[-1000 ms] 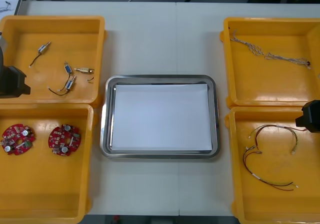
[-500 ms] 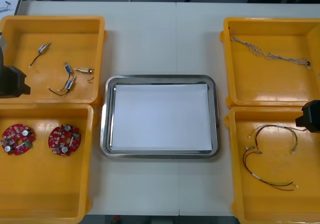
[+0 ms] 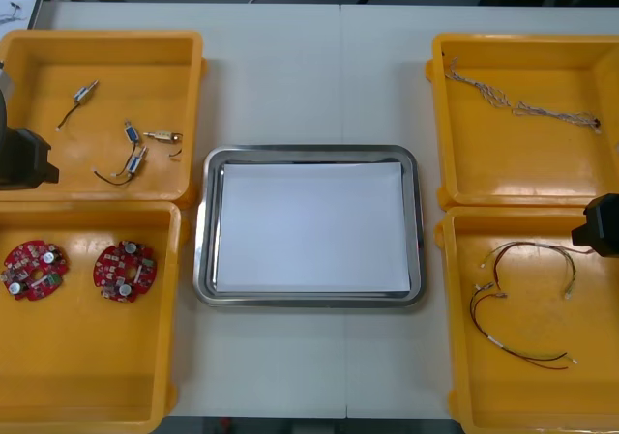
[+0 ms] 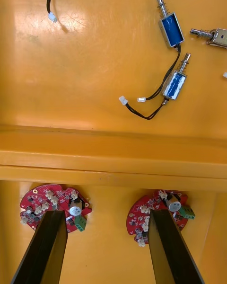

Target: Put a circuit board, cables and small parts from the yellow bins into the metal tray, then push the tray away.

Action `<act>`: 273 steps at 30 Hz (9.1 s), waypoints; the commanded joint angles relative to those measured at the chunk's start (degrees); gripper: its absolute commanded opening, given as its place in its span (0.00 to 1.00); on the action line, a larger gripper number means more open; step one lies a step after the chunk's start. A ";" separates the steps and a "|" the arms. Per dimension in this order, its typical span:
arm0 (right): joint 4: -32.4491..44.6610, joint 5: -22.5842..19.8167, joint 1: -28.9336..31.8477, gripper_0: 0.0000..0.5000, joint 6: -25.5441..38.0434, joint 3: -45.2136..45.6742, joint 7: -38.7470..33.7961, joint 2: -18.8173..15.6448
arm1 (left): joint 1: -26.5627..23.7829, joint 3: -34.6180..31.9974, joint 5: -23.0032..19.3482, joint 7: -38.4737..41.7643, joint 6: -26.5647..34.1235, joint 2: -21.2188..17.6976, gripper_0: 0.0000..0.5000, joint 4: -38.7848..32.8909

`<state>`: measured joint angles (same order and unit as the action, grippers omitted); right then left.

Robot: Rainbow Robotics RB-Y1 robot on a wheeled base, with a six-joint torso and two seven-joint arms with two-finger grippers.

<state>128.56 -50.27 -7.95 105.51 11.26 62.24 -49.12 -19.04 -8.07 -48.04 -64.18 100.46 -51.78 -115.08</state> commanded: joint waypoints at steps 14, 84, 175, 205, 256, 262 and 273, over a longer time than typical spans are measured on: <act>1.61 -0.09 0.74 1.00 -0.40 1.75 0.25 -0.72 | 0.75 -1.77 0.49 -5.52 -0.53 -2.54 1.00 -1.64; 11.63 21.00 25.17 1.00 -22.81 -16.27 30.04 -1.33 | 25.36 -14.43 3.56 -7.81 1.05 11.44 1.00 -23.34; -2.87 15.55 21.48 0.00 -22.28 -10.38 30.92 9.13 | 22.02 -9.07 22.28 -1.04 -10.90 27.26 1.00 -4.89; -2.96 12.30 23.50 0.03 -13.41 2.10 35.41 6.93 | 26.51 -10.30 23.69 -4.47 -16.18 27.70 1.00 -4.45; -2.96 7.73 19.55 1.00 -14.99 1.75 92.76 15.28 | 24.05 -9.68 26.41 -4.38 -16.70 29.37 1.00 -1.37; -5.42 8.69 19.55 1.00 -17.98 -1.24 92.76 15.37 | 23.52 -9.24 27.12 -4.20 -16.79 29.46 1.00 -0.93; -5.60 11.95 20.60 1.00 -20.00 -4.06 92.76 15.37 | 23.17 -8.89 27.73 -4.29 -16.88 29.37 0.79 -0.58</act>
<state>122.69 -39.32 12.34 86.20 8.25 154.96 -34.09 5.47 -17.58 -21.22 -67.80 84.10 -23.12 -115.30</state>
